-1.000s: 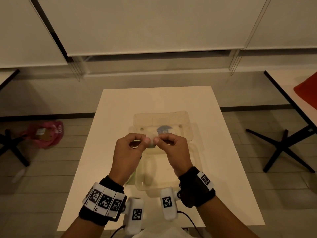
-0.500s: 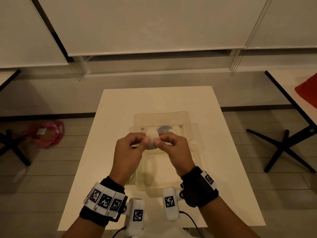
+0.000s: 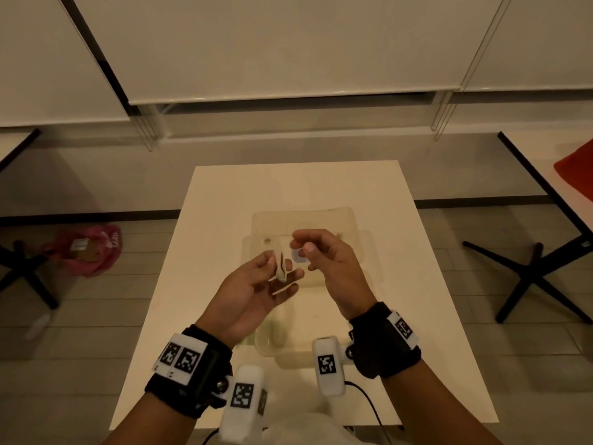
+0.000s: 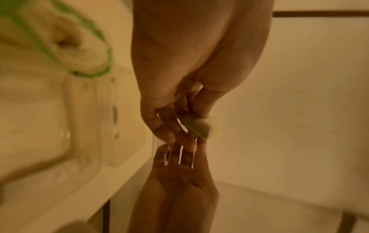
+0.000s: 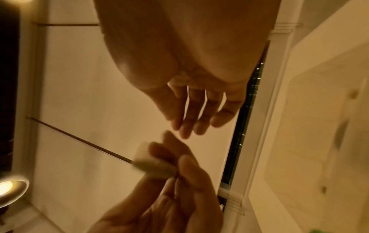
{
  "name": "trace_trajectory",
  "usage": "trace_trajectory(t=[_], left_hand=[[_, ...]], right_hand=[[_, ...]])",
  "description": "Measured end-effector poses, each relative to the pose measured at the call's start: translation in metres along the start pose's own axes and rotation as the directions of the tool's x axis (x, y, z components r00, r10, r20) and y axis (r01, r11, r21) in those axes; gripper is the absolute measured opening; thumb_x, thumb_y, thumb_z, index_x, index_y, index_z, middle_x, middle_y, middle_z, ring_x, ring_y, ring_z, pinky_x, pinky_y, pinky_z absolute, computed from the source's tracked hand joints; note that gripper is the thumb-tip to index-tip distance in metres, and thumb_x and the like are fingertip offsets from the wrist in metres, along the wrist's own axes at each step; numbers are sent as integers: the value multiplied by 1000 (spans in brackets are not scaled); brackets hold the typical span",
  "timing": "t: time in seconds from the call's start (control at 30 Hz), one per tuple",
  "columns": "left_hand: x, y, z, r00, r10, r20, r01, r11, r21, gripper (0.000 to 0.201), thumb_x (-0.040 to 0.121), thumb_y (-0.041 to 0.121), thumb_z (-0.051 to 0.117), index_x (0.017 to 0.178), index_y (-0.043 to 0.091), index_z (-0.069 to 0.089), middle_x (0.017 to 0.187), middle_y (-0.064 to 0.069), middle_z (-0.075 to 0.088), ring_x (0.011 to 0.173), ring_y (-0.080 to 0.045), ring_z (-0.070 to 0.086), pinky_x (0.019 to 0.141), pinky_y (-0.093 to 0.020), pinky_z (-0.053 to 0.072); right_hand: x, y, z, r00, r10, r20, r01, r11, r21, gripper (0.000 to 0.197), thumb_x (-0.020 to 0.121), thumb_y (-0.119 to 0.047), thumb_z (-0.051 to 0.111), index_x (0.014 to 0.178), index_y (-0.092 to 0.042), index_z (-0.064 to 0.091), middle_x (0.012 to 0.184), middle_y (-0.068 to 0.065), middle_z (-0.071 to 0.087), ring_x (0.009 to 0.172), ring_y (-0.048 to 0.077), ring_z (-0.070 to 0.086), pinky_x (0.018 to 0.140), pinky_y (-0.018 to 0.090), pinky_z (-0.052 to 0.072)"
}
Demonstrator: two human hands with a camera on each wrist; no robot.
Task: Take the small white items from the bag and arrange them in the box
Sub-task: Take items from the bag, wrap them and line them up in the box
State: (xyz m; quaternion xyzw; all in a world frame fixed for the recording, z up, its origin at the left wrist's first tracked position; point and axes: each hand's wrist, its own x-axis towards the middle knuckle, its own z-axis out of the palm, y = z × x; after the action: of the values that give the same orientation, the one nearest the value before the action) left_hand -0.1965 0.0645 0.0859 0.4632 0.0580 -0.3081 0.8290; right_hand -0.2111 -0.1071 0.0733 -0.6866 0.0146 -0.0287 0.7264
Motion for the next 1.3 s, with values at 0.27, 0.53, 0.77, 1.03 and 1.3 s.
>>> trace_trajectory(t=[0.27,0.53,0.77,1.03,1.3], left_hand=[[-2,-3,10,983,-149,110,155,987,-48,29,92,9,46,85,6,74,86,-10,58,80,-23,65,75,-35,54],[-2,-2,-8,975,212,-71,-183,939,291,15,99,25,58,94,11,55,97,-6,66,97,-27,64,82,-39,48],[-2,-8,6,928,366,-68,-274,795,540,7,91,8,68,91,5,61,91,-11,73,77,-16,69,69,-30,50],[4,-11,5,919,365,-146,-255,836,486,9,92,11,68,93,2,64,100,-21,72,92,-29,71,73,-31,55],[2,-11,6,927,362,-99,-264,818,512,18,92,14,68,99,-2,65,97,-12,72,83,-13,67,75,-31,54]], right_hand=[[5,-10,0,974,88,210,-74,994,-76,17,98,-16,60,106,-3,68,108,19,68,75,12,60,78,31,50],[8,-12,-7,997,12,82,3,983,-184,18,94,-16,66,89,1,68,90,18,69,77,11,59,76,25,48],[4,-15,-7,998,69,-4,-69,996,-53,19,100,-18,56,98,-2,65,92,11,71,76,12,63,70,26,48],[-23,2,-11,998,40,-49,-41,999,-8,10,95,-10,62,94,-11,72,91,-3,72,89,10,62,78,27,46],[-20,2,-10,993,102,-61,-100,994,33,11,92,-13,68,100,-14,75,95,-4,72,86,6,60,74,22,45]])
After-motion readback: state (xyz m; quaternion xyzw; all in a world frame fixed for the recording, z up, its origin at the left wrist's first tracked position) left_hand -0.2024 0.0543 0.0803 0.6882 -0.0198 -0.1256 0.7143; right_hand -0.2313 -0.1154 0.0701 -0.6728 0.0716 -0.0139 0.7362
